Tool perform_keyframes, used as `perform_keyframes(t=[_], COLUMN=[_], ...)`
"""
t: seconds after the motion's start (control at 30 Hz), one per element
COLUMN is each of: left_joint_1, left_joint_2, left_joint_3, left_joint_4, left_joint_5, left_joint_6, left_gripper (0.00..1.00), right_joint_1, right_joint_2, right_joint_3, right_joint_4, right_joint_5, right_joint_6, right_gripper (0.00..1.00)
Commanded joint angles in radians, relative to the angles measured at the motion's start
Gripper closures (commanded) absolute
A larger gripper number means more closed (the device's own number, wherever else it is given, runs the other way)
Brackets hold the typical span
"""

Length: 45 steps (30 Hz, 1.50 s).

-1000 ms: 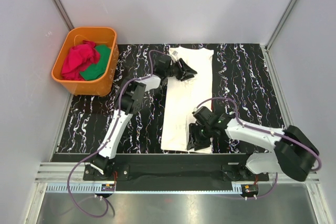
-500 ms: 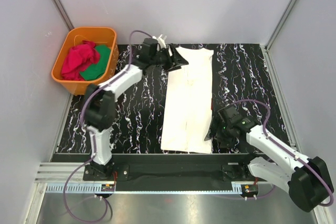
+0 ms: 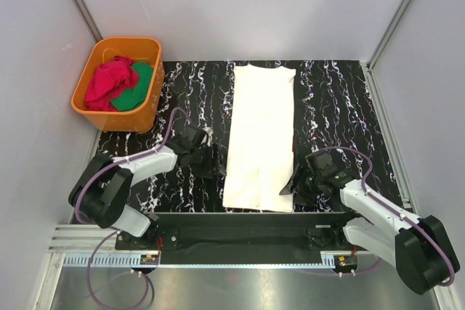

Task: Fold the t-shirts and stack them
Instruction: Fold the tshirt

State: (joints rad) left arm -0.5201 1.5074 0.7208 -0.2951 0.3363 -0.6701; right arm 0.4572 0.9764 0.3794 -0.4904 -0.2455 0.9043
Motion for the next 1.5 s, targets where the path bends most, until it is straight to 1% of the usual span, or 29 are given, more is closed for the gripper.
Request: perform_keyframes(t=[0.0,0.13,0.2,0.3,0.47,0.53,0.6,0.7,0.83,1.1,1.17,1.2,1.27,1.47], left_joint_1=[-0.099,-0.187,-0.219,-0.247,-0.267,-0.27,-0.27,-0.27,-0.271,-0.276,-0.284,-0.3,-0.313,-0.336], left_joint_2=[-0.046,-0.061,-0.067,-0.058,-0.096,-0.116,-0.128,-0.116,-0.108,-0.119,-0.142,-0.154,-0.205,-0.225], left_joint_3=[-0.014,-0.061,-0.102,-0.132,-0.218,-0.248,-0.256,-0.262,-0.285,-0.353,-0.36,-0.363,-0.382,-0.402], left_joint_4=[0.051,0.033,0.053,0.06,0.05,0.048,0.048,0.054,0.086,0.096,0.056,0.035,-0.002,0.001], left_joint_5=[-0.089,-0.163,-0.164,-0.151,-0.16,-0.171,-0.169,-0.164,-0.134,-0.105,-0.123,-0.164,-0.198,-0.209], left_joint_6=[0.0,-0.081,-0.109,-0.158,-0.233,-0.247,-0.244,-0.237,-0.252,-0.275,-0.287,-0.308,-0.335,-0.381], left_gripper=[0.36,0.34,0.34,0.34,0.34,0.34,0.34,0.35,0.41,0.43,0.42,0.4,0.4,0.43], right_joint_1=[-0.003,-0.003,-0.003,-0.002,-0.002,-0.002,-0.002,-0.002,-0.002,-0.002,0.0,0.0,0.0,-0.002], right_joint_2=[0.024,0.079,0.087,0.087,0.084,0.093,0.096,0.097,0.093,0.065,0.065,0.064,0.061,0.062], right_joint_3=[-0.022,0.012,0.021,0.044,0.029,0.024,0.026,0.027,0.024,0.01,0.01,0.01,0.009,0.009], right_joint_4=[0.02,-0.043,-0.069,-0.111,-0.097,-0.088,-0.088,-0.088,-0.089,-0.094,-0.097,-0.097,-0.096,-0.099], right_joint_5=[0.017,-0.003,-0.017,-0.012,-0.044,-0.054,-0.057,-0.055,-0.057,-0.061,-0.064,-0.066,-0.066,-0.067], right_joint_6=[-0.015,-0.033,-0.054,-0.036,-0.035,-0.038,-0.041,-0.044,-0.039,-0.028,-0.03,-0.028,-0.028,-0.03], right_gripper=[0.4,0.41,0.39,0.39,0.4,0.43,0.45,0.45,0.51,0.54,0.54,0.54,0.55,0.57])
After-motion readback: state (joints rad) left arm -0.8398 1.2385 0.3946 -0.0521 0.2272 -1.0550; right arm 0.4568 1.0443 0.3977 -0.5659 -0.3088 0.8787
